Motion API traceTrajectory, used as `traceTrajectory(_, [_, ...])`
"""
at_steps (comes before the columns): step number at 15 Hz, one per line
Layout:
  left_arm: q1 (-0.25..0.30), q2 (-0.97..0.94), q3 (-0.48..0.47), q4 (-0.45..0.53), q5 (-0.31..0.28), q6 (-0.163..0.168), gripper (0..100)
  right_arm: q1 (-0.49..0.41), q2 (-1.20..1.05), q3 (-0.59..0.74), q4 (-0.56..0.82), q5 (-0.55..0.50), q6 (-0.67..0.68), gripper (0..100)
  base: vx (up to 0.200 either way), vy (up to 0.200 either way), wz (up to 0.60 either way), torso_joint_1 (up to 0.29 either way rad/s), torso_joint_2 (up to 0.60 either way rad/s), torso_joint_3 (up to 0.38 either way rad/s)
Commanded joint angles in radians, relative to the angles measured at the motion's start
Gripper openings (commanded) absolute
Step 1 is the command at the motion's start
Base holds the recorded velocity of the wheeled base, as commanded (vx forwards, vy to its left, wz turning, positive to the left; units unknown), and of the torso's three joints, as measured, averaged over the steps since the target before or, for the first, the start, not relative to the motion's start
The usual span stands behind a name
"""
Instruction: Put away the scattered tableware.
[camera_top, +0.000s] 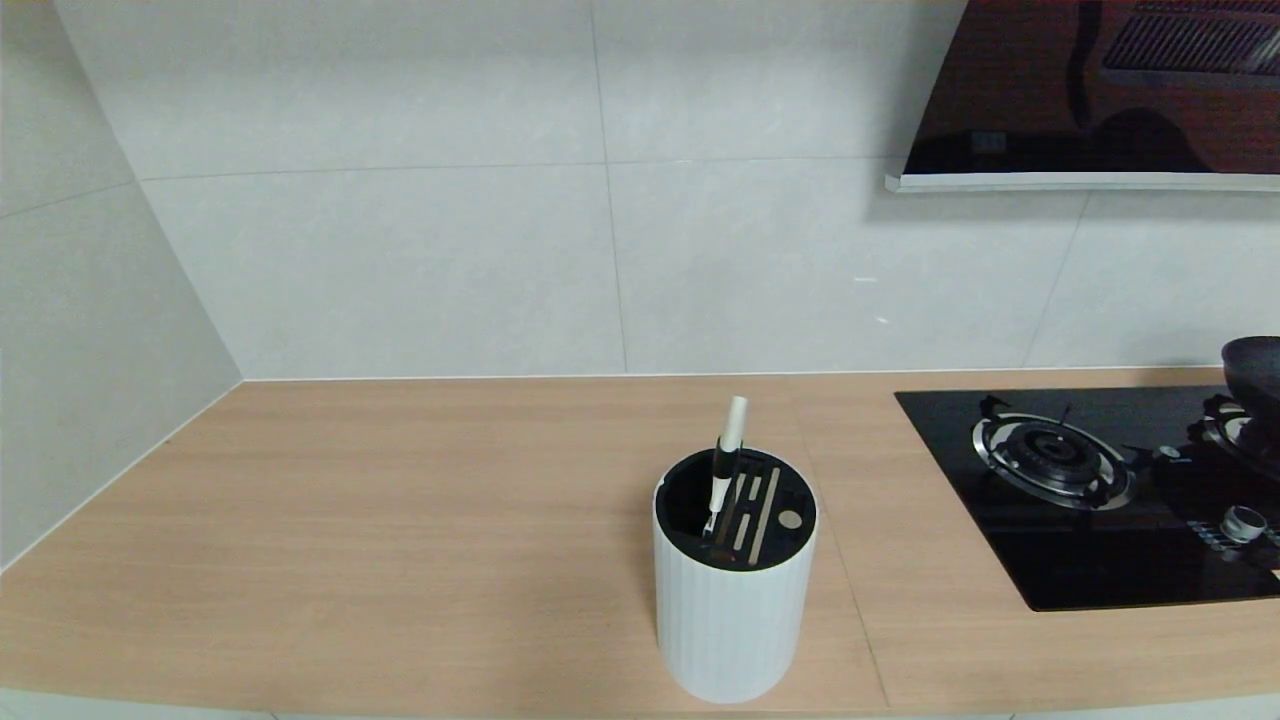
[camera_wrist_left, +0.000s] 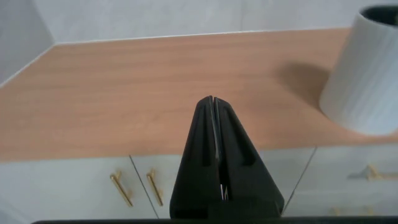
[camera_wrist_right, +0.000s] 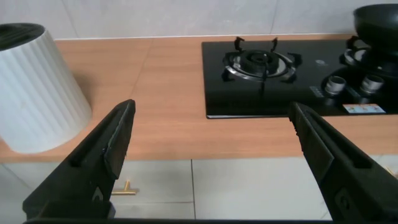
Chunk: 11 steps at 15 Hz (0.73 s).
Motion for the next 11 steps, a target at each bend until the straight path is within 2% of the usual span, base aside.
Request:
traceTrajectory(1, [0.0, 0.002, 0.0, 0.002, 0.002, -0.014, 0, 0.003, 0.017, 0.001, 0.003, 0.001, -0.001, 100, 0.0, 0.0, 0.0, 0.0, 0.0, 0.0])
traceTrajectory(2, [0.0, 0.002, 0.0, -0.001, 0.007, -0.054, 0, 0.003, 0.016, 0.001, 0.003, 0.001, 0.002, 100, 0.0, 0.0, 0.0, 0.0, 0.0, 0.0])
traceTrajectory(11, [0.0, 0.002, 0.0, -0.001, 0.011, -0.057, 0, -0.003, -0.01, 0.001, 0.002, 0.001, 0.002, 100, 0.0, 0.0, 0.0, 0.0, 0.0, 0.0])
